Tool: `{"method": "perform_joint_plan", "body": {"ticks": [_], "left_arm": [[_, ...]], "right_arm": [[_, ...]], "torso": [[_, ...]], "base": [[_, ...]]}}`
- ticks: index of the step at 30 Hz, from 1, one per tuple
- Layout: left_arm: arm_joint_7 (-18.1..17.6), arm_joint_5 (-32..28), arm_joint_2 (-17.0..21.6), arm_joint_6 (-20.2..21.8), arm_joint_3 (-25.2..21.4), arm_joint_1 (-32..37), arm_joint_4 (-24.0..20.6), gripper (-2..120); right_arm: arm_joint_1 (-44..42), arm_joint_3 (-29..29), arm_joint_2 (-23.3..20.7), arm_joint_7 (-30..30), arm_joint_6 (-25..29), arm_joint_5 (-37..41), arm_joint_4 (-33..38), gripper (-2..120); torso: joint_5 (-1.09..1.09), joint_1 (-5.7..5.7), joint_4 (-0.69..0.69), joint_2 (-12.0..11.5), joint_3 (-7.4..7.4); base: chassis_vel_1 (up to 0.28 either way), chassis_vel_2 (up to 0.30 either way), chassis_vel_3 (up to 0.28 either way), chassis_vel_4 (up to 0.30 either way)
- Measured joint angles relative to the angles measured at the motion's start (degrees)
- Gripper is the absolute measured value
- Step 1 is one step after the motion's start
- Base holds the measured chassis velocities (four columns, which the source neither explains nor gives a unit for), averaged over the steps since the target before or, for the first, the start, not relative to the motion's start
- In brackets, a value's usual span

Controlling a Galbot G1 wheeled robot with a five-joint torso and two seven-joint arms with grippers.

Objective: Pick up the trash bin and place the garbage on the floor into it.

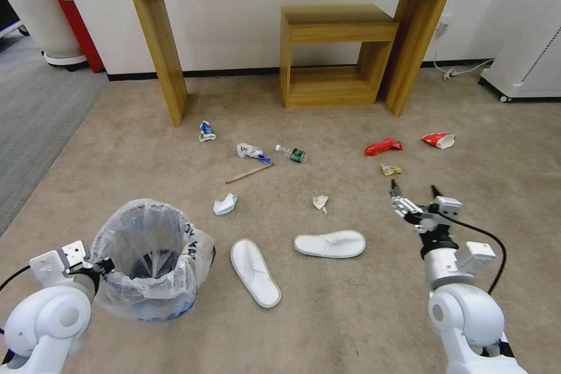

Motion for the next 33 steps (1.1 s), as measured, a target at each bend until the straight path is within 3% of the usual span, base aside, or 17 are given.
{"method": "perform_joint_plan", "body": {"ticks": [7, 10, 18, 33], "left_arm": [[-0.1, 0.2, -0.4, 0.0, 0.9, -0.8, 0.6, 0], [-0.1, 0.5, -0.9, 0.0, 0.9, -0.8, 0.7, 0], [-0.1, 0.8, -1.0, 0.0, 1.3, -0.9, 1.0, 0], [-0.1, 1.3, -1.3, 0.0, 2.2, -1.3, 1.5, 0]], "right_arm": [[2.8, -3.5, -2.6, 9.3, -7.2, 11.1, -1.7, 100], [6.1, -3.5, -0.9, 16.8, -9.1, 19.6, -5.6, 100], [11.2, -3.2, 3.3, 26.9, -9.5, 26.8, -14.3, 100], [15.1, -3.5, 6.1, 28.8, -7.3, 26.2, -24.3, 100]], "torso": [[0.00, 0.00, 0.00, 0.0, 0.00], [0.00, 0.00, 0.00, 0.0, 0.00], [-0.01, 0.00, 0.00, 0.0, 0.01], [-0.01, 0.00, 0.00, 0.0, 0.00]], "base": [[0.000, 0.000, 0.000, 0.000], [0.000, 0.000, 0.000, 0.000], [0.000, 0.000, 0.000, 0.000], [0.000, 0.000, 0.000, 0.000]]}}
